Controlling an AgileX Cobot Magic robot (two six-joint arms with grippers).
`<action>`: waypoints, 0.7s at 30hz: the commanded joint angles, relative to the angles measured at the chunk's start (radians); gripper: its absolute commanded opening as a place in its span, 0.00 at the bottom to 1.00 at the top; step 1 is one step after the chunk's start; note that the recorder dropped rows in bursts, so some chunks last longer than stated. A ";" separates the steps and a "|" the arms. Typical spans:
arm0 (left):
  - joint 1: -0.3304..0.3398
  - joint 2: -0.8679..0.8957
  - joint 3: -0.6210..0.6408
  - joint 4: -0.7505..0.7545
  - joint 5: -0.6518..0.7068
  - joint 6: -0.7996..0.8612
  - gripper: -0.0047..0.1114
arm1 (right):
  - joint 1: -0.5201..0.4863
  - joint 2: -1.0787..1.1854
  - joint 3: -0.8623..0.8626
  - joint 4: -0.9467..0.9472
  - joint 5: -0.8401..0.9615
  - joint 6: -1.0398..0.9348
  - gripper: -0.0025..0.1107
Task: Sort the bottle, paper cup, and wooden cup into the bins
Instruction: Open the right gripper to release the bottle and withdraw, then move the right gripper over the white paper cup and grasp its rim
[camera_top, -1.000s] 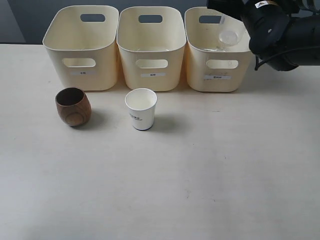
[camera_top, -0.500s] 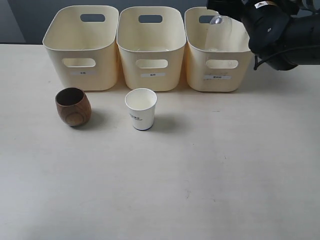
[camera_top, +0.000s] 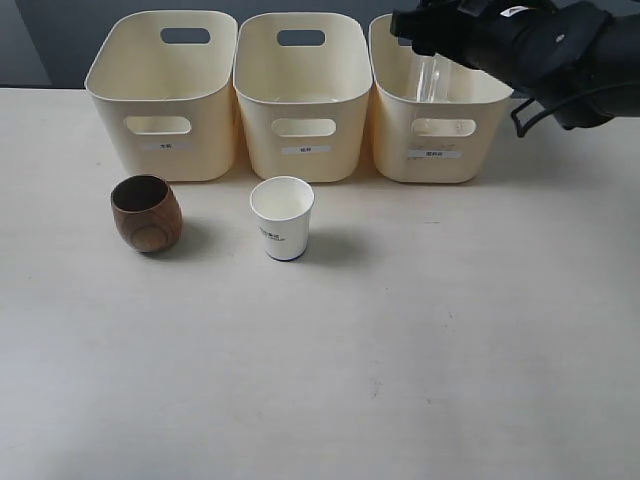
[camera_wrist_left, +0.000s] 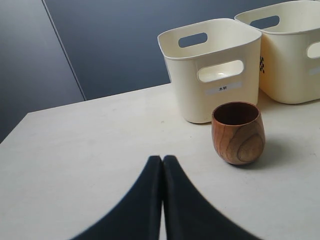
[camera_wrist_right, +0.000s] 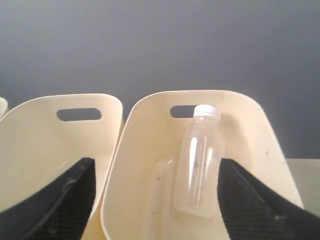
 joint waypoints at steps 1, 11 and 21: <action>-0.003 -0.005 0.001 0.000 -0.005 -0.002 0.04 | -0.006 -0.053 -0.006 -0.005 0.175 -0.001 0.60; -0.003 -0.005 0.001 0.000 -0.005 -0.002 0.04 | -0.002 -0.062 -0.006 -0.008 0.596 -0.001 0.60; -0.003 -0.005 0.001 0.000 -0.005 -0.002 0.04 | 0.097 -0.052 -0.006 -0.006 0.701 -0.001 0.60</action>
